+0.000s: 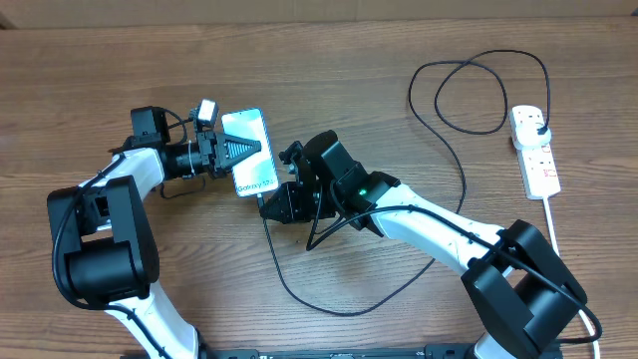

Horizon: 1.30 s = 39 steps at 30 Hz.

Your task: Plug charger to phone and switch on socket

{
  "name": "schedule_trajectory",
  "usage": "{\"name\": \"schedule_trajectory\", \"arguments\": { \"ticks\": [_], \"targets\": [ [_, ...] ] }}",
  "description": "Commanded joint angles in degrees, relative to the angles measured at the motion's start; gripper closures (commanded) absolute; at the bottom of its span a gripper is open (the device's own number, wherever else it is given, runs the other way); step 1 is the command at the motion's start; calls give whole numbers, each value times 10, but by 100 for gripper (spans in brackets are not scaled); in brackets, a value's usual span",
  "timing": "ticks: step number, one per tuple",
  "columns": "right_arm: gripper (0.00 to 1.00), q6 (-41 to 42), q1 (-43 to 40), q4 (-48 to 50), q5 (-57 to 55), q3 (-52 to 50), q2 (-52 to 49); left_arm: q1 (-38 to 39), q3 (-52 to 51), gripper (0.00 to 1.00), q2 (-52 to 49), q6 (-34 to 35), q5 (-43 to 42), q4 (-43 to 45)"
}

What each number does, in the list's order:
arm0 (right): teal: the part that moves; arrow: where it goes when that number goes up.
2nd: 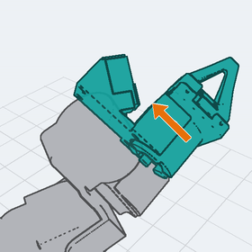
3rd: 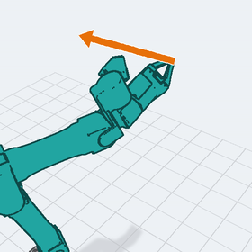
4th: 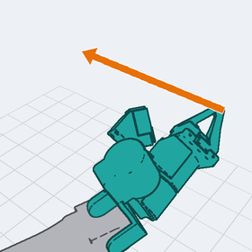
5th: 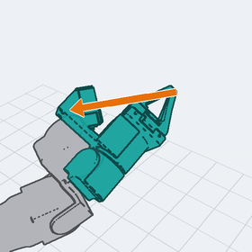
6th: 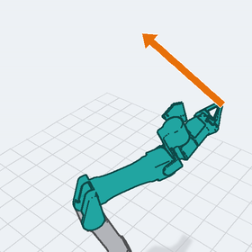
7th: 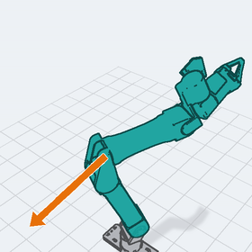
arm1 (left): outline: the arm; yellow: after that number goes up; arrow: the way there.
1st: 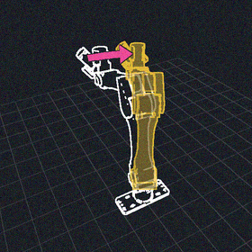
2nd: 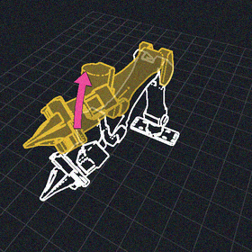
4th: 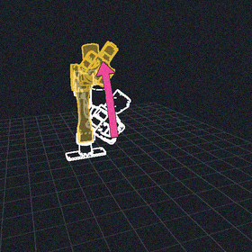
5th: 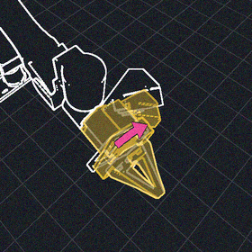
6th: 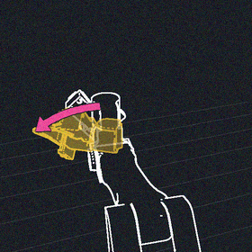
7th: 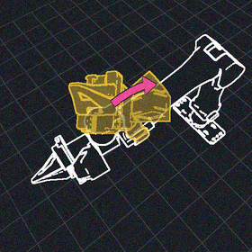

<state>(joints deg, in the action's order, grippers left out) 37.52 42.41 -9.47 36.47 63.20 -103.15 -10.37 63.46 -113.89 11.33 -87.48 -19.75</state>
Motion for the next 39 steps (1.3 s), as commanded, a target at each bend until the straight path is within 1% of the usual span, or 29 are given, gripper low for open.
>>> {"name": "schedule_trajectory", "arguments": {
  "ticks": [1, 15, 33, 39],
  "targets": [
    [96, 0, -9, 9, -16, -2, -3, -1, 4, 96, 20, -28, -31, -3],
    [96, 0, -10, 13, -17, -2, -3, -1, 4, 96, 20, -59, -31, -3],
    [96, 0, -20, 12, -17, -2, -3, -1, 4, 96, 20, -58, -21, -3],
    [96, -23, -20, -27, -33, -2, -3, -1, 4, 96, 20, -58, -18, -3]
  ]
}}
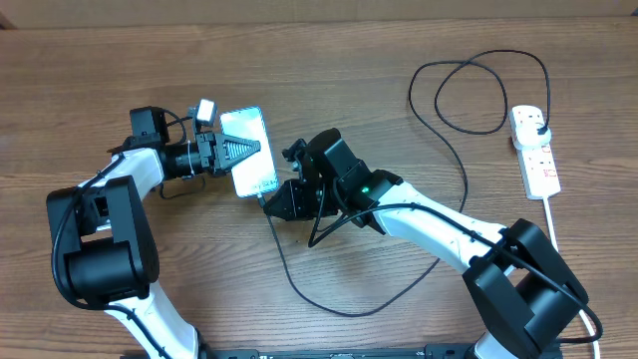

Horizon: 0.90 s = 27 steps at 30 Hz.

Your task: Plug charger to phone and switch on socket

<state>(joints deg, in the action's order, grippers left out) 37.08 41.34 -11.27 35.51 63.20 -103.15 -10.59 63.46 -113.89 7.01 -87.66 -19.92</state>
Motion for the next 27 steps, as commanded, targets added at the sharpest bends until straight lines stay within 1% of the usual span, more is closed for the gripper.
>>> {"name": "schedule_trajectory", "arguments": {
  "ticks": [1, 5, 9, 11, 12, 13, 15, 17, 18, 26, 27],
  "targets": [
    [96, -23, -9, -16, -25, -2, -3, 1, 4, 96, 20, -14, -13, -2],
    [96, -31, -9, -45, -40, -2, -3, 1, 4, 96, 20, -9, 8, -2],
    [96, -31, -9, -75, -78, -2, -3, 1, 4, 96, 20, 0, 34, -2],
    [93, -31, -9, -89, -91, -2, -3, 1, 4, 96, 20, 21, 63, -2],
    [89, -31, -9, -94, -94, -2, -3, 1, 4, 96, 20, 36, 82, -2],
    [79, -30, -9, -99, -94, -2, -3, 0, 4, 96, 20, 54, 107, -2],
    [54, -30, -9, -106, -94, -2, -3, -1, 4, 96, 20, 75, 149, -5],
    [40, -30, -9, -114, -94, 0, -3, -3, 4, 96, 20, 89, 181, -11],
    [37, -31, -9, -117, -94, 1, -3, -4, 4, 96, 20, 89, 188, -13],
    [37, -42, -8, -151, -122, 15, -4, -17, 4, 95, 20, 89, 193, -13],
    [39, -44, -8, -161, -131, 20, -4, -22, 4, 96, 20, 89, 193, -14]
  ]
}}
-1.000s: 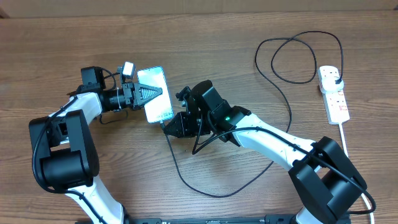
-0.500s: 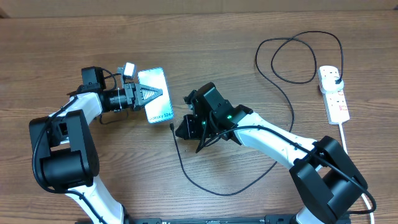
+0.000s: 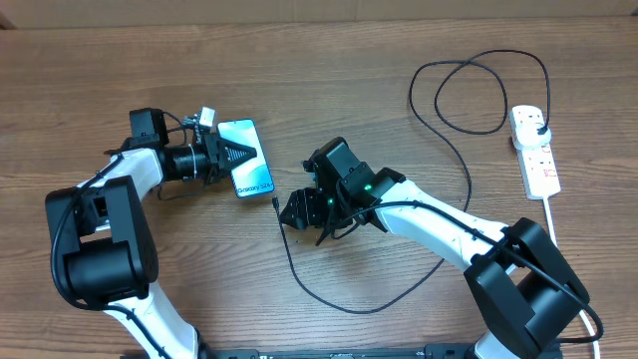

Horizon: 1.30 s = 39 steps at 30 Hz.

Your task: Plug charger to phone and switch on socket

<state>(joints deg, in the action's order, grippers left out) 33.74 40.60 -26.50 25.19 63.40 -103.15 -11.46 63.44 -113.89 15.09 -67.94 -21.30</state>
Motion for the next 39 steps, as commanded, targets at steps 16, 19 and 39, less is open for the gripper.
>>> {"name": "schedule_trajectory", "arguments": {
  "ticks": [16, 19, 39],
  "targets": [
    [96, -51, -1, -97, -98, 121, -5, -43, 4, 95, 20, 15, 22, -16],
    [60, -52, 2, -99, -113, 123, -5, -43, 4, 95, 20, 15, 26, -16],
    [40, -67, 128, -101, -270, 123, -119, -43, 4, 95, 20, 17, 40, -16]
  ]
}}
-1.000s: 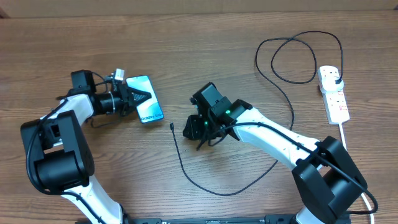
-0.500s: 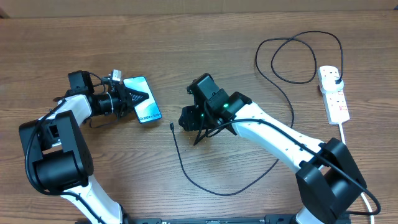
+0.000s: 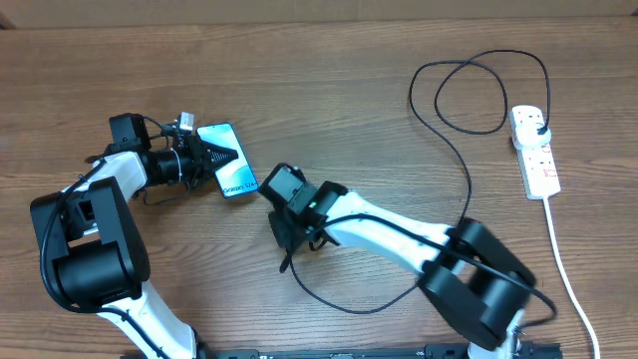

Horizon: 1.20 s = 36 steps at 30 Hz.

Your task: Plug charger to phone and switch on socket

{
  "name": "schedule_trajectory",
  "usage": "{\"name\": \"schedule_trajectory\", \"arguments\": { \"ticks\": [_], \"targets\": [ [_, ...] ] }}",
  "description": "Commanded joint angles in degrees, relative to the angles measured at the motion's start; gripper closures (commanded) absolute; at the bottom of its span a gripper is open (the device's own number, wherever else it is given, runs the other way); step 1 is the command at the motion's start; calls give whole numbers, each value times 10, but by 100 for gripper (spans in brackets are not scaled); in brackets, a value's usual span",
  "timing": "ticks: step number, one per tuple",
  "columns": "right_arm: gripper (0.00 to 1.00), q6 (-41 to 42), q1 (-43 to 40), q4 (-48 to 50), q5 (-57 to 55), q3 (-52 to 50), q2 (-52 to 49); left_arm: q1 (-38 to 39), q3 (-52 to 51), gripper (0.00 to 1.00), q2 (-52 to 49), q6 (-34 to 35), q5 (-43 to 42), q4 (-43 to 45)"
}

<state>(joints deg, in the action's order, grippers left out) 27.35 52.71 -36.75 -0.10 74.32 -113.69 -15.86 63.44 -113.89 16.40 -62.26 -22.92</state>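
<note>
The phone [image 3: 232, 180], its screen lit blue, lies tilted at the left of the table, and my left gripper [image 3: 220, 158] is shut on its upper part. Just right of the phone's lower end is my right gripper [image 3: 279, 227], which looks shut on the black charger cable [image 3: 349, 310]. The cable's connector end is hidden under the fingers. From there the cable loops across the table to the plug [image 3: 531, 122] in the white power strip [image 3: 539, 162] at the far right. Whether its switch is on cannot be told.
The cable makes a large loop [image 3: 469, 95] at the back right. The strip's white lead [image 3: 573, 279] runs off toward the front right corner. Both arm bases stand at the front edge.
The left gripper has shifted the phone further left and slightly back. The right arm has followed it left, and the cable's free end, visible before, is now hidden under the gripper.
At first the left gripper held the phone mid-table with the right gripper pressing the cable end at its lower edge. Then the phone was further left with the connector apart from it. Now both phone and right gripper sit further left again.
</note>
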Motion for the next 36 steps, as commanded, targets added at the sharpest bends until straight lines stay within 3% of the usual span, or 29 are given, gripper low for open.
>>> {"name": "schedule_trajectory", "arguments": {
  "ticks": [1, 10, 19, 24, 29, 36],
  "targets": [
    [40, -3, 9, 0, -18, 14, -17, 1, 4, 96, 20, 4, -16, 0],
    [39, 14, -11, -100, -78, 36, -21, 0, 4, 95, 20, 4, -16, 0],
    [30, 16, -72, -198, -112, 59, -21, 1, 4, 96, 20, 4, -17, 0],
    [25, 24, -101, -185, -40, 59, -21, 1, 4, 95, 20, 6, -17, 0],
    [14, 22, -102, -139, -11, 59, -21, 1, 4, 96, 20, 6, -17, 0],
    [21, 13, -100, -78, -11, 92, -21, 1, 4, 96, 20, 6, -18, 0]
  ]
}}
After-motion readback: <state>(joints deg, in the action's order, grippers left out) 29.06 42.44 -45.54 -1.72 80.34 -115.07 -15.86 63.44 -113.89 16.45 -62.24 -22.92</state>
